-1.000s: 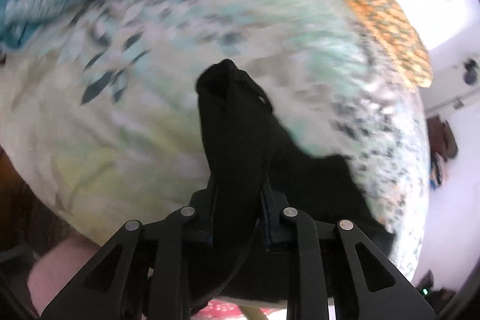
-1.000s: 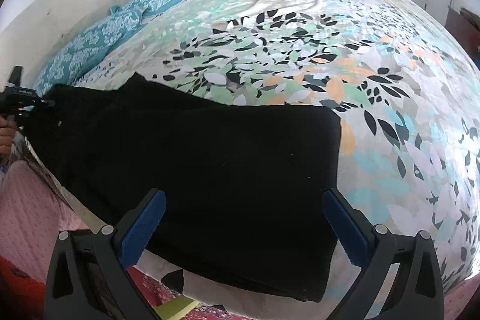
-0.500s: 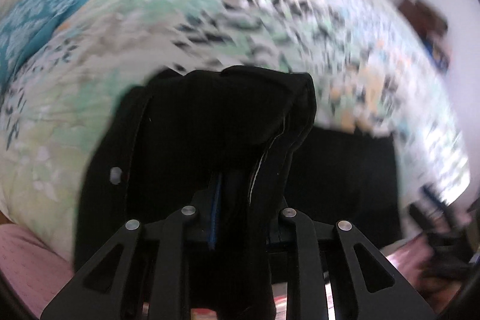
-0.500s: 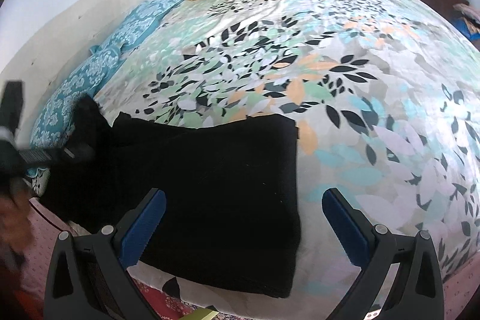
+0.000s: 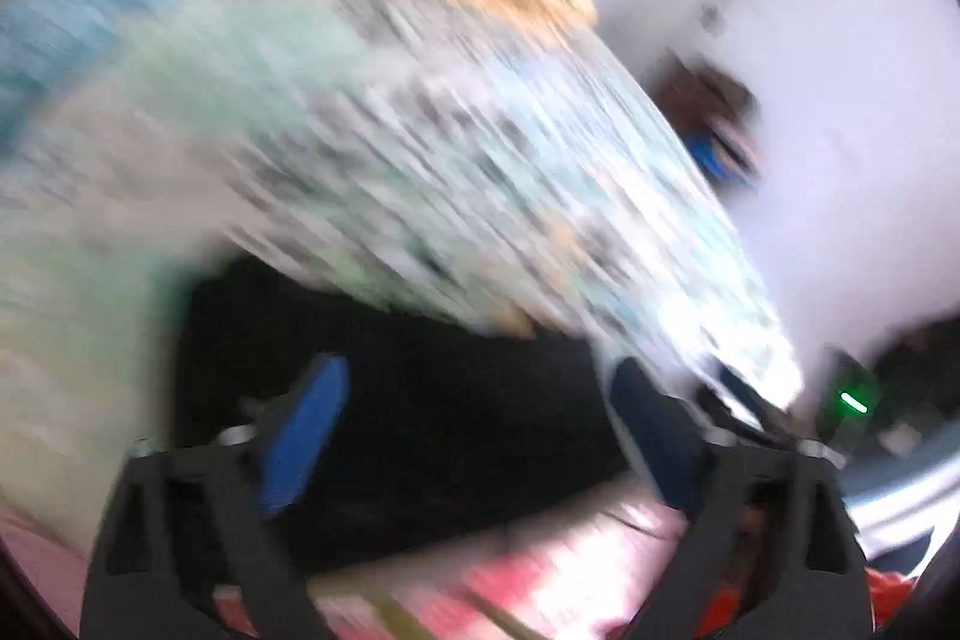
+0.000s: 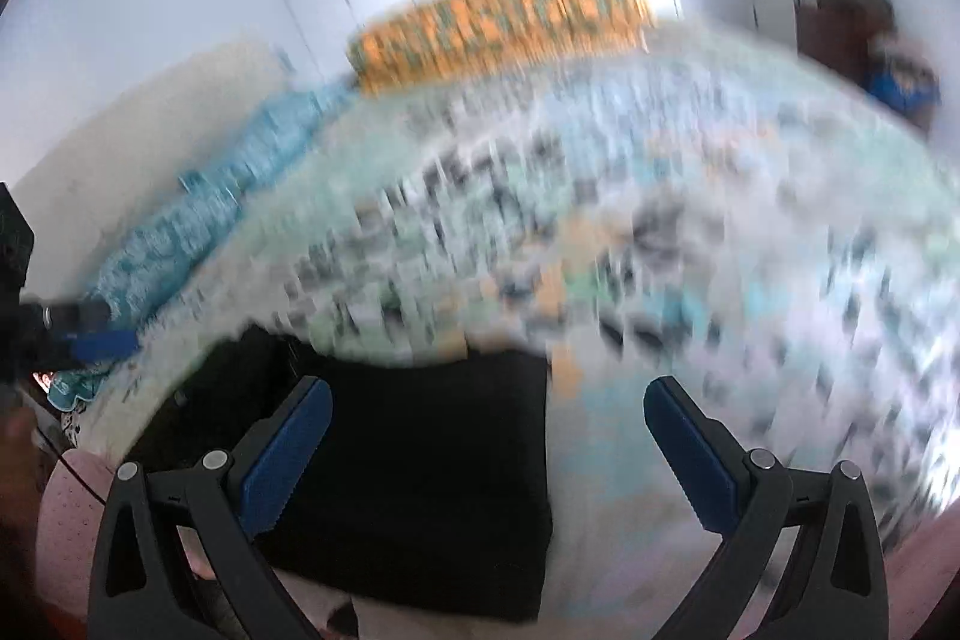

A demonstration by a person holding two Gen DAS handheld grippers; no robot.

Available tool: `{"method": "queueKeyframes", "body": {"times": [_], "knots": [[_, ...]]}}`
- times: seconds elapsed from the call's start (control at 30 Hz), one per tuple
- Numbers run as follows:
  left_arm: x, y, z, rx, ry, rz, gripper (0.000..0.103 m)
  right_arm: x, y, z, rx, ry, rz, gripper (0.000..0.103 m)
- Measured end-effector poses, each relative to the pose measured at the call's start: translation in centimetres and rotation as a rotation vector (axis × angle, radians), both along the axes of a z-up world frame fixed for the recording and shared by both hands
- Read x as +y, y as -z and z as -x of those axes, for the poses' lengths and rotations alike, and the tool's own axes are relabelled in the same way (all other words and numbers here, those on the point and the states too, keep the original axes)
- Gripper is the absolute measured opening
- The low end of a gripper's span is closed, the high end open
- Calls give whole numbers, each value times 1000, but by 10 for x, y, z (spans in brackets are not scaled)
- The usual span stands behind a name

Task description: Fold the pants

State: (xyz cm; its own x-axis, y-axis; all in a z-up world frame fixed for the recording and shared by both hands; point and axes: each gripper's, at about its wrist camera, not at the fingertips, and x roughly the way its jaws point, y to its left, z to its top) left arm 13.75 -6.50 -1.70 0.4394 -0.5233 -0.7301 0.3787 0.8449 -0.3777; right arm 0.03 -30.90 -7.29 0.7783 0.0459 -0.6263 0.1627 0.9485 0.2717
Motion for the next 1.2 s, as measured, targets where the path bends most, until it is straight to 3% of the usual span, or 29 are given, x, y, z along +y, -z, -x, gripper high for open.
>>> {"method": "queueKeyframes", "body": {"times": [0.07,0.13,0.2,0.33,0.47,0.6,0.8,0.93,1.0,1.07,1.1,1.17,1.2], "knots": [[36,-5,-8,-74,-125,-83,95,6,8,-7,3,-128,-108,103],[71,7,-18,-73,-253,-165,95,22,29,-15,83,-219,-200,103],[94,25,-22,-54,-332,-176,95,50,44,-24,163,-329,-222,103],[124,77,-15,35,-482,-201,95,108,56,-36,249,-580,-265,103],[136,110,-14,167,-502,-206,84,146,64,-46,290,-751,-299,103],[133,96,-11,96,-501,-212,85,158,76,-58,331,-746,-262,103],[137,103,-17,119,-494,-200,85,158,93,-72,378,-753,-354,103],[136,104,-20,108,-498,-207,85,150,106,-85,405,-740,-492,103],[135,103,-19,100,-498,-217,85,144,116,-91,461,-702,-563,97],[135,104,-20,102,-499,-221,85,138,121,-96,487,-679,-609,76],[135,105,-20,104,-500,-224,85,137,123,-100,512,-660,-609,70],[134,107,-21,109,-503,-227,85,134,128,-103,559,-620,-586,36],[134,107,-21,111,-504,-229,85,133,130,-103,571,-606,-588,34]]}}
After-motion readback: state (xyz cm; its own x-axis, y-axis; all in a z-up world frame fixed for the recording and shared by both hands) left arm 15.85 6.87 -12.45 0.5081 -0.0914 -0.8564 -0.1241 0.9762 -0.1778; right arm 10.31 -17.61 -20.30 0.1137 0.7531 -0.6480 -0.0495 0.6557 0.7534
